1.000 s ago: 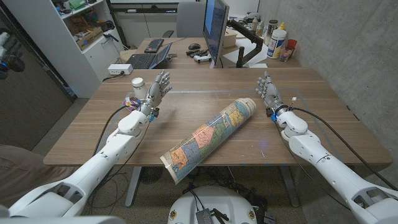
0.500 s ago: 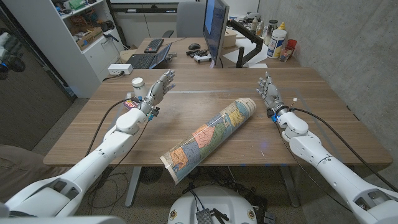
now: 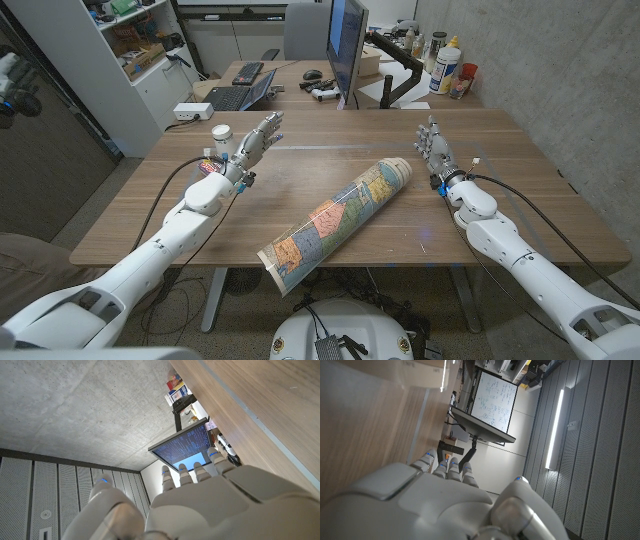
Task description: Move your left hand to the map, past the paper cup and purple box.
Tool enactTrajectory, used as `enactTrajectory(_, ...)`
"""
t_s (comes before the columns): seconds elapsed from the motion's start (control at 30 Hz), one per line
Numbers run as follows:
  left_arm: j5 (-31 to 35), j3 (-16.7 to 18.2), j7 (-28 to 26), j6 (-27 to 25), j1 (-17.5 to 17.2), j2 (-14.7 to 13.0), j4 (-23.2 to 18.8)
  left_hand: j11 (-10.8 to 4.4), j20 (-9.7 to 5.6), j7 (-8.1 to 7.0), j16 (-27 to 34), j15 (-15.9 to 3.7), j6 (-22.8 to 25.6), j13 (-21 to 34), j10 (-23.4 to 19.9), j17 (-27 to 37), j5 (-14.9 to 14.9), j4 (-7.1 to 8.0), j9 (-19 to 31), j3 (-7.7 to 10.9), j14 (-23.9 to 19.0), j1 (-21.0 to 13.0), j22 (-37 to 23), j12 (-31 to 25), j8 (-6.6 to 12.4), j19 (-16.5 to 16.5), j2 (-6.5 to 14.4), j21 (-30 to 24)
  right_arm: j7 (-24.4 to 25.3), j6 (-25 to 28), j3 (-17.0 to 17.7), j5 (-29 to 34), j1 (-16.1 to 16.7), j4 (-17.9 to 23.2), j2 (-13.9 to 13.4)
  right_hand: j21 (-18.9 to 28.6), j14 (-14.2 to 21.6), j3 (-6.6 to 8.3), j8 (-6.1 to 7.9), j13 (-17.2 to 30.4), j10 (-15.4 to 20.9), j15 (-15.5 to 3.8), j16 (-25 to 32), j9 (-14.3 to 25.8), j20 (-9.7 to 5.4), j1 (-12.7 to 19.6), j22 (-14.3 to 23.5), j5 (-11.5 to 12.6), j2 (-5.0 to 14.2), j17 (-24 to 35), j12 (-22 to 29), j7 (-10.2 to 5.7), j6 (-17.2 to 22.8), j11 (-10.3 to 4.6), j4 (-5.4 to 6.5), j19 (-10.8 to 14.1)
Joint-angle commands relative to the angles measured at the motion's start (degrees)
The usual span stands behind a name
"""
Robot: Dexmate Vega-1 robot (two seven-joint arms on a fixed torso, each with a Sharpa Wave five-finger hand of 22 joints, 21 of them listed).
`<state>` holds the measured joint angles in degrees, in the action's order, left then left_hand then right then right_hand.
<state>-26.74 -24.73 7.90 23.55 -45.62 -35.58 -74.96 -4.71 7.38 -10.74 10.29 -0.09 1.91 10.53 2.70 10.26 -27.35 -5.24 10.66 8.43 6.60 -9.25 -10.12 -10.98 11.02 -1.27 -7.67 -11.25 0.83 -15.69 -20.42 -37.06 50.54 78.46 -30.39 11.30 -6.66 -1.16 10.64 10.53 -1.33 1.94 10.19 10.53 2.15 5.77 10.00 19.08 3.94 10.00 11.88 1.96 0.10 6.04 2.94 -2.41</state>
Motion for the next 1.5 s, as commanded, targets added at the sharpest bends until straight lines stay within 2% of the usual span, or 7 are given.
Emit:
enactTrajectory(0.03, 4.09, 1.25, -6.45, -4.88, -3.62, -3.96, -8.84, 0.70, 1.16, 0.37, 0.62, 1.55, -1.27, 0.25, 0.41, 0.18, -0.43, -1.09, 0.18, -0.47, -0.48, -1.27, -0.21, -0.18, -0.20, -0.80, -0.94, -0.18, 0.32, -0.11, 0.19, -0.13, 0.21, 0.07, 0.05, 0.00, -0.71, -0.04, 0.38, 0.13, -0.20, 0.16, 0.17, 0.10, 0.41, 0.52, 0.22, 0.31, -0.01, 0.22, 0.32, 0.49, 0.10, 0.57, -0.14, -0.35)
enactTrajectory(0.17, 4.62, 1.70, -7.31, -5.50, -4.59, -4.88, -11.00, 1.26, 1.55, 1.17, 0.73, 2.07, -2.05, 0.27, 0.17, 0.20, -0.56, -1.49, 0.18, -0.89, -0.79, -1.51, -0.21, -0.33, -0.33, -1.13, -1.52, -0.28, 0.23, -0.20, 0.13, 0.02, 0.17, 0.00, -0.03, -0.02, -0.73, -0.05, 0.38, 0.13, -0.20, 0.19, 0.18, 0.10, 0.47, 0.54, 0.22, 0.31, 0.00, 0.22, 0.32, 0.46, 0.10, 0.71, -0.17, -0.37)
enactTrajectory(0.57, 5.78, 2.06, -7.35, -4.02, -5.28, -5.40, -12.20, 1.13, 1.39, 1.19, 0.47, 2.01, -2.11, 0.29, 0.42, 0.23, -0.74, -1.91, 0.19, -1.39, -0.08, -1.78, -0.23, -0.29, -0.16, -0.56, -1.98, -0.03, 0.47, -0.16, 0.50, -0.29, 0.49, 0.42, -0.19, -0.06, -0.83, -0.02, 0.36, 0.13, -0.25, 0.15, 0.17, 0.10, 0.48, 0.61, 0.23, 0.34, 0.15, 0.22, 0.31, 0.42, 0.02, 0.59, -0.26, -0.43)
enactTrajectory(0.67, 6.24, 2.10, -7.83, -3.40, -5.44, -5.10, -12.15, 0.79, 1.29, -0.11, 0.43, 1.88, -0.32, 0.28, 0.07, 0.24, -0.92, -2.22, 0.18, -1.81, 0.20, -2.02, -0.25, -0.48, 0.61, -0.34, -2.16, 0.03, 0.52, -0.04, 0.54, -0.28, 0.62, 0.59, -0.34, -0.06, -0.82, -0.03, 0.37, 0.13, -0.25, 0.16, 0.18, 0.10, 0.48, 0.62, 0.23, 0.34, 0.15, 0.22, 0.31, 0.41, 0.04, 0.58, -0.27, -0.44)
enactTrajectory(0.73, 6.58, 2.02, -7.83, -2.59, -5.39, -4.86, -11.83, -0.26, 1.23, -0.83, 0.51, 1.67, 1.47, 0.29, -1.36, 0.25, -1.18, -2.59, 0.14, -2.36, 0.27, -2.37, -0.26, -1.01, 1.18, 0.01, -2.23, 0.10, 0.33, 0.00, 0.51, -0.27, 0.60, 0.56, -0.45, -0.06, -0.83, -0.04, 0.37, 0.13, -0.27, 0.22, 0.18, 0.10, 0.49, 0.62, 0.23, 0.34, 0.15, 0.22, 0.30, 0.46, 0.04, 0.54, -0.29, -0.44)
enactTrajectory(0.8, 6.99, 1.88, -7.68, -2.22, -5.28, -4.85, -11.71, -0.78, 1.22, -0.94, 0.54, 1.23, 2.61, 0.29, -2.12, 0.25, -1.32, -2.74, 0.12, -2.61, 0.30, -2.56, -0.26, -1.25, 1.52, 0.21, -2.22, 0.14, 0.31, 0.13, 0.46, -0.21, 0.56, 0.58, -0.54, -0.06, -0.83, -0.05, 0.37, 0.13, -0.27, 0.19, 0.19, 0.10, 0.48, 0.62, 0.23, 0.34, 0.15, 0.22, 0.30, 0.45, 0.03, 0.56, -0.30, -0.43)
enactTrajectory(1.5, 6.14, 0.75, -4.63, -0.17, -4.47, -3.63, -10.37, -0.86, 0.46, -1.46, 0.30, 0.72, 5.19, 0.29, -1.35, 0.23, -1.71, -3.17, 0.08, -3.42, 1.36, -3.26, -0.25, -0.75, 2.06, 0.87, -2.18, 0.24, 1.04, -1.24, 1.17, -0.31, 1.70, 1.03, -0.42, -0.10, -0.78, -0.09, 0.46, 0.13, -0.12, 0.00, 0.25, 0.10, 0.34, 0.66, 0.23, 0.35, 0.21, 0.21, 0.37, 0.50, 0.26, 0.40, -0.41, -0.49)
